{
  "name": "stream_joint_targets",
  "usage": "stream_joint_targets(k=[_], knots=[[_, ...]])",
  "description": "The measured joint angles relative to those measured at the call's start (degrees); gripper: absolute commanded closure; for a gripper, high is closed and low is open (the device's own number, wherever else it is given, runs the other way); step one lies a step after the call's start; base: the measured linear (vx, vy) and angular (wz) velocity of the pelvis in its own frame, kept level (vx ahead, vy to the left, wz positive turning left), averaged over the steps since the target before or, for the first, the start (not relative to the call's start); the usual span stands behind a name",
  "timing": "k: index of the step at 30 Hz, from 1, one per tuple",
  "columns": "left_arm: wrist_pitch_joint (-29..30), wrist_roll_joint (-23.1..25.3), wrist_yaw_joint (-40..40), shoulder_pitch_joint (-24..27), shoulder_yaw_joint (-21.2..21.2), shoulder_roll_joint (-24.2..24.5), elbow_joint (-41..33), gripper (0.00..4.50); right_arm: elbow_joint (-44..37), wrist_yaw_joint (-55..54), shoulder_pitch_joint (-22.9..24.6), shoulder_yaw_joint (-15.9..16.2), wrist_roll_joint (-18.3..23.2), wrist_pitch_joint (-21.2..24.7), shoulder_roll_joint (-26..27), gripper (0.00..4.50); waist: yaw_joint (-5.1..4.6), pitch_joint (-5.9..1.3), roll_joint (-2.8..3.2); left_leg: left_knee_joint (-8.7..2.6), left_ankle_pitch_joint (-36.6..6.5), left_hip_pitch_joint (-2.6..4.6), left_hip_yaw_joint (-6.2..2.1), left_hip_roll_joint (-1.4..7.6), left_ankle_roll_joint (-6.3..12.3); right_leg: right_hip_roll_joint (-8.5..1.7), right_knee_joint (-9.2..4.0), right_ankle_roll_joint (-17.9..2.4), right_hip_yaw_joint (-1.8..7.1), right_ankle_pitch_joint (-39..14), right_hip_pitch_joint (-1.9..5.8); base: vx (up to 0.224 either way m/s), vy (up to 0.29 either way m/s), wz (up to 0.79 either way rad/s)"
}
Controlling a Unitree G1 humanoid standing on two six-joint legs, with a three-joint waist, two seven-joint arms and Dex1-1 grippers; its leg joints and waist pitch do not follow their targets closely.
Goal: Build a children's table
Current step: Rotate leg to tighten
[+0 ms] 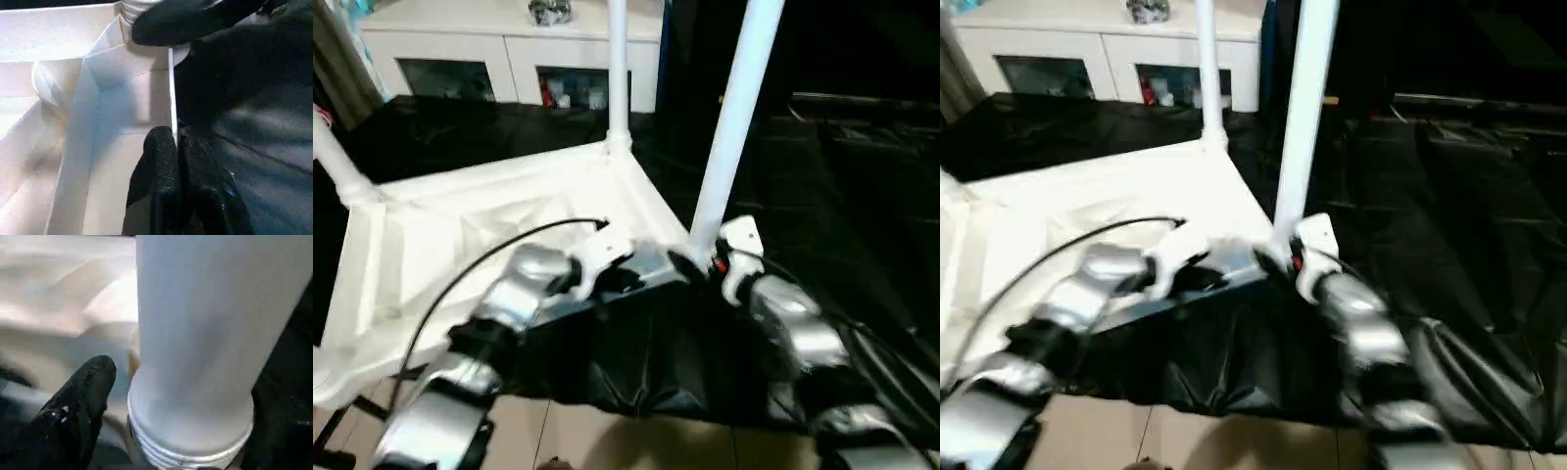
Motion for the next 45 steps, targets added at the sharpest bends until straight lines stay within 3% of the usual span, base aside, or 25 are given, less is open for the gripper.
stream_joint_targets(k=[9, 12, 14, 16, 24, 29, 32, 37, 40, 45], knots=[[-3.14, -2.21, -12.07, 1.24, -1.23, 5.52, -1.55, 4.5, -6.57, 24.22, 1.99, 5.65, 3.13, 3.99, -8.5, 0.59, 0.68, 0.11, -0.17, 0.22, 0.01, 0.01, -0.01, 0.04, 0.0, 0.0, 0.01, 0.25, 0.0, -0.15, 0.02, 0.0, 0.0, 0.0], [-4.56, -2.41, -15.25, 1.3, -1.81, 6.99, -1.56, 4.5, -8.58, 29.2, 2.2, 7.56, 3.93, 5.45, -10.52, 0.89, 0.82, 0.11, -0.17, 0.23, 0.01, 0.01, -0.01, 0.05, 0.0, 0.0, 0.02, 0.25, 0.0, -0.15, 0.03, 0.0, 0.0, 0.0], [-4.85, -2.64, -16.72, 1.34, -2.13, 7.55, -1.61, 4.5, -9.29, 30.99, 2.37, 8.14, 4.31, 6.03, -11.11, 0.89, 1.01, 0.11, -0.17, 0.21, 0.01, 0.01, -0.01, 0.04, 0.0, 0.0, 0.03, 0.24, 0.0, -0.14, 0.02, 0.0, 0.0, 0.0], [-5.21, -2.72, -17.83, 1.34, -2.46, 8.03, -1.7, 4.5, -10.74, 32.36, 2.81, 9.03, 4.31, 6.49, -12.01, 1.23, 1.31, 0.11, -0.18, 0.2, 0.01, 0.01, -0.01, 0.05, 0.0, 0.0, 0.03, 0.01, 0.0, -0.01, 0.03, 0.0, 0.0, 0.0], [-6.75, -2.74, -19.16, 1.33, -2.72, 8.53, -1.26, 4.5, -13.02, 32.58, 4.16, 9.22, 4.28, 7.44, -12.14, 1.72, 1.81, 0.09, -0.15, 0.22, 0.01, 0.02, -0.01, 0.05, 0.0, 0.0, 0.04, 0.02, 0.01, -0.01, 0.03, 0.0, 0.0, 0.0], [-7.03, -2.99, -19.39, 1.33, -2.67, 8.45, -0.8, 4.5, -14.61, 31.34, 5.33, 8.93, 4.31, 8.03, -11.86, 1.79, 1.86, 0.06, -0.11, 0.21, 0.01, 0.05, -0.01, 0.05, -0.01, 0.0, 0.06, 0.02, 0.0, -0.01, 0.04, 0.0, 0.0, 0.0], [-6.65, -2.68, -17.47, 1.29, -1.8, 8.14, 0.08, 4.5, -13.9, 26.64, 6.12, 7.1, 4.08, 7.81, -9.3, 1.81, 1.62, 0.03, -0.17, 0.23, 0.03, 0.12, -0.01, 0.06, -0.02, 0.0, 0.1, 0.26, 0.0, -0.16, 0.17, 0.0, 0.0, 0.0], [-3.39, -0.28, -6.85, -1.07, -0.61, 3.88, 3.12, 4.5, -7.97, 7.76, 3.92, 1.55, 2.26, 7.63, -1.89, 1.82, 0.03, 0.02, -0.2, 0.33, 0.03, 0.22, -0.02, 0.0, -0.03, -0.03, 0.06, 0.3, 0.04, -0.18, 0.23, 0.0, 0.0, 0.0], [-2.18, 0.13, -2.92, -1.66, -0.4, 1.75, 3.79, 4.5, -6.34, 0.89, 2.96, -0.04, 1.83, 7.77, 0.04, 1.82, -0.17, 0.02, -0.2, 0.34, 0.03, 0.24, -0.04, -0.01, -0.03, -0.03, -0.02, 0.3, 0.03, -0.18, 0.22, 0.0, 0.0, 0.0], [2.18, 2.54, 8.75, -3.25, 0.18, -4.75, 4.9, 4.5, 0.81, -19.65, -1.82, -4.5, -0.42, 6.03, 6.79, 1.82, -0.58, -0.01, -0.2, 0.34, 0.04, 0.19, -0.03, -0.07, -0.03, -0.13, -0.02, 0.3, 0.03, -0.16, 0.24, 0.0, 0.0, 0.0]])
